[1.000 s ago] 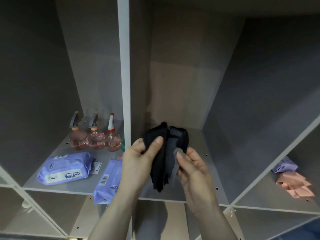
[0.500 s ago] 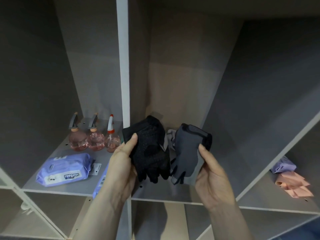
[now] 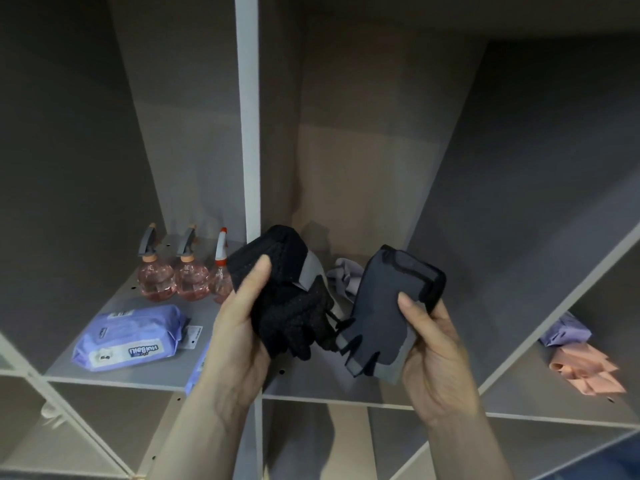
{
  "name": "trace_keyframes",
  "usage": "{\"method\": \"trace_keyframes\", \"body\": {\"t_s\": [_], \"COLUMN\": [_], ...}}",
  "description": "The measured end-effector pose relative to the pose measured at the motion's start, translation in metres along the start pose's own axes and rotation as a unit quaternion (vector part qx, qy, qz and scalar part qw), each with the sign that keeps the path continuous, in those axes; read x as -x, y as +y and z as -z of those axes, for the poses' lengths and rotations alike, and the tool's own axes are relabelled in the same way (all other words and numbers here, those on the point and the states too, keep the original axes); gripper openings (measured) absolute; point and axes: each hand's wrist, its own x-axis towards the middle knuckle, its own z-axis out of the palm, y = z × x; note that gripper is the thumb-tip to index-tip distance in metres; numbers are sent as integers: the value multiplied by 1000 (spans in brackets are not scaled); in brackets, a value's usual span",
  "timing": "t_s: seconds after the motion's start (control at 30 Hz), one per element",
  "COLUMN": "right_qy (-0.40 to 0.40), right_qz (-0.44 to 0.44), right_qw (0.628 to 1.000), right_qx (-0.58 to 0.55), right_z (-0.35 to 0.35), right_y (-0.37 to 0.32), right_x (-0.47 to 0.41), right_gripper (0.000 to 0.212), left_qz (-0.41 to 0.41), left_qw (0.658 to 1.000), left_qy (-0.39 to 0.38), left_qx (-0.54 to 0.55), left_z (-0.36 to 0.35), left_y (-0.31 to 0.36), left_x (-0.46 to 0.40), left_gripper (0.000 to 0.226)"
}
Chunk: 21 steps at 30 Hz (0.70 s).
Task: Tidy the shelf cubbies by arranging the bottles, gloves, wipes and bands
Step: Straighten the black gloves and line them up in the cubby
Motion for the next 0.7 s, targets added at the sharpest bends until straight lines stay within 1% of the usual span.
{"method": "trace_keyframes", "body": {"t_s": [0.07, 0.1, 0.17, 0.23, 0.3, 0.37, 0.43, 0.53, 0.6, 0.63, 0.7], "right_qy": [-12, -19, -38, -58, -73, -80, -90, -123, -154, -158, -129], "right_qz": [17, 20, 21, 28, 44, 58, 69, 43, 8, 5, 28], "right_qw": [1000, 999, 998, 996, 992, 985, 978, 976, 973, 970, 970], "right_qx": [16, 23, 40, 65, 98, 143, 176, 176, 172, 182, 204], "right_z": [-1, -2, -4, -8, -13, -16, -20, -24, -27, -27, -29], "right_y": [-2, -3, -3, -3, -2, 0, 2, 4, 6, 8, 14], "right_x": [2, 3, 3, 0, -4, -10, -13, -14, -13, -12, -12], "right_gripper": [38, 36, 34, 35, 36, 28, 21, 22, 28, 28, 24], "left_qz": [-33, -45, -49, -40, -27, -9, -8, -26, -29, -32, -46], "left_qw": [999, 997, 995, 993, 994, 996, 993, 986, 986, 986, 985], "left_qy": [27, 45, 67, 70, 57, 17, -18, -44, -50, -49, -26], "left_qx": [-22, -35, -63, -85, -90, -85, -113, -156, -157, -157, -162], "left_z": [0, 1, 2, 2, -1, -4, -6, -5, -6, -6, -7], "left_y": [-4, -5, -8, -11, -13, -15, -17, -19, -19, -19, -19], "left_x": [-1, -2, -3, -3, -3, -1, 0, -1, 0, 0, 0], "left_gripper": [37, 33, 20, 18, 22, 27, 37, 48, 44, 39, 29]}}
